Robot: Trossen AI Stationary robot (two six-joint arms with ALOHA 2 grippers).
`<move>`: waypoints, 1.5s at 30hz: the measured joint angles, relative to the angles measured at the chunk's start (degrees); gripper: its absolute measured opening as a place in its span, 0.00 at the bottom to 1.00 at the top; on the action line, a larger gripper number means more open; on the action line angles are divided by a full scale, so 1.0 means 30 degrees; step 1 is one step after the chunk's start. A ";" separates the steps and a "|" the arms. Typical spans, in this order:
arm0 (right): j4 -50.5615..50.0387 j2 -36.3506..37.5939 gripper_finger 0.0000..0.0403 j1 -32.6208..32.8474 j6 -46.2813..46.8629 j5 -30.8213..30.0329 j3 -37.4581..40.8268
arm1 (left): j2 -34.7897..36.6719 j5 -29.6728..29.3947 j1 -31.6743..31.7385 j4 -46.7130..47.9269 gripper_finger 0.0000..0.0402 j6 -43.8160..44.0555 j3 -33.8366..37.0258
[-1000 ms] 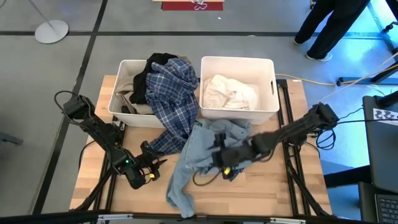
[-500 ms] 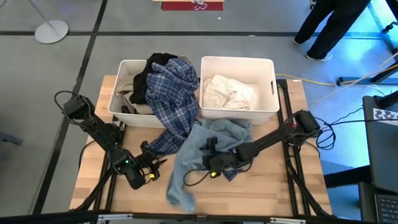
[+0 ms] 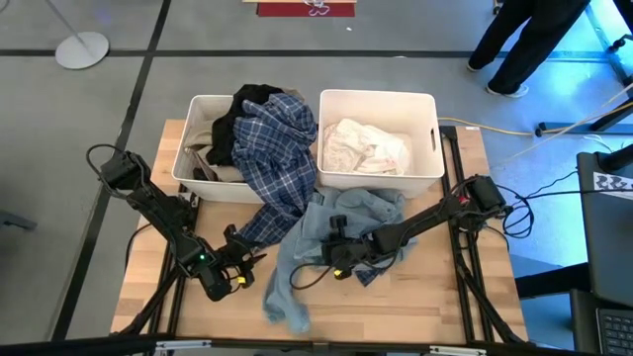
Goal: Sort clothes
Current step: Put the blue checkered shirt into the left white bin
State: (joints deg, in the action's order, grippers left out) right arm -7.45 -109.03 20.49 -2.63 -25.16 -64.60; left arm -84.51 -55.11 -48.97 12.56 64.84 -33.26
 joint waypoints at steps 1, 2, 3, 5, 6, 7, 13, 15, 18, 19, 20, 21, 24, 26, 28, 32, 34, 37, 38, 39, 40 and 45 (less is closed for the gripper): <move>-0.0166 0.0000 0.10 0.0007 0.0152 -0.0013 0.0000 | 0.0000 0.0005 0.0000 0.0000 0.41 0.0000 0.0000; -0.0396 0.0007 0.08 0.0021 0.0194 -0.0104 -0.0007 | 0.0000 0.0007 0.0000 0.0007 0.41 0.0001 0.0000; -0.0679 0.0007 0.05 0.0048 0.0208 -0.0316 -0.0007 | 0.0000 0.0007 0.0000 0.0000 0.41 0.0014 0.0000; -0.1444 0.0149 0.03 0.0397 0.0219 -0.0991 -0.0003 | 0.0000 0.0006 0.0000 0.0007 0.41 0.0009 0.0000; -0.1838 0.0299 0.03 0.0583 0.0219 -0.1402 0.0011 | 0.0000 0.0006 0.0000 0.0007 0.41 -0.0062 0.0000; -0.2220 0.0502 0.03 0.0829 0.0264 -0.1763 0.0027 | 0.0000 0.0003 0.0000 0.0003 0.41 -0.0127 0.0000; -0.5374 0.3442 0.03 0.2438 0.1821 -0.3128 0.0073 | 0.0000 0.0007 0.0000 0.0007 0.41 -0.0096 0.0000; -0.6855 0.4692 0.03 0.3027 0.2691 -0.3659 0.0073 | 0.0000 0.0007 -0.0016 0.0005 0.41 -0.0111 0.0000; -0.9295 0.6401 0.03 0.3849 0.4572 -0.3821 0.0058 | 0.0000 0.0007 -0.0015 0.0002 0.41 -0.0109 0.0000; -1.0193 0.6874 0.03 0.4091 0.5381 -0.3841 0.0037 | 0.0000 0.0014 -0.0015 0.0013 0.41 -0.0109 0.0000; -1.1122 0.7256 0.03 0.4368 0.6173 -0.3946 0.0036 | 0.0000 0.0015 -0.0015 -0.0007 0.41 -0.0109 0.0000; -1.2150 0.7576 0.03 0.4630 0.7005 -0.4095 0.0036 | 0.0000 0.0015 -0.0015 0.0006 0.41 -0.0109 0.0000; -1.5385 0.8142 0.03 0.5308 1.0205 -0.4476 0.0036 | 0.0000 0.0017 -0.0015 0.0007 0.41 -0.0109 0.0000; -1.7619 0.8218 0.03 0.5640 1.2935 -0.4258 0.0029 | 0.0000 0.0110 -0.0015 0.0007 0.41 -0.0107 0.0000; -1.9369 0.8218 0.04 0.5998 1.5117 -0.3869 0.0052 | 0.0000 0.0146 -0.0022 0.0007 0.41 -0.0109 0.0000; -1.9668 0.8218 0.07 0.6186 1.7127 -0.2576 0.0534 | 0.0000 0.0160 -0.0029 0.0007 0.41 -0.0102 0.0000; -1.9255 0.8218 0.07 0.6153 1.8544 -0.2087 0.0792 | 0.0000 0.0160 -0.0035 0.0012 0.41 -0.0071 0.0000; -1.8994 0.8211 0.11 0.5663 2.0255 -0.0643 0.0918 | 0.0000 0.0163 -0.0051 0.0012 0.41 -0.0056 0.0000; -1.9043 0.8211 0.13 0.5490 2.0310 -0.0143 0.0918 | 0.0000 0.0168 -0.0051 0.0007 0.41 -0.0073 0.0000; -1.9059 0.8211 0.16 0.5347 2.0351 0.0423 0.0924 | 0.0000 0.0176 -0.0051 0.0008 0.41 -0.0072 0.0000; -1.9053 0.8211 0.20 0.5216 2.0373 0.0929 0.0925 | 0.0000 0.0225 -0.0051 0.0007 0.41 -0.0073 0.0000; -1.9208 0.8203 0.42 0.4866 2.0304 0.3457 0.0862 | 0.0000 0.0658 -0.0044 0.0015 0.41 -0.0102 0.0000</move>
State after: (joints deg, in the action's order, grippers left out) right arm -65.07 -84.42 35.09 58.28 -14.79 -62.01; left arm -84.51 -53.14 -49.10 12.60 64.53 -33.26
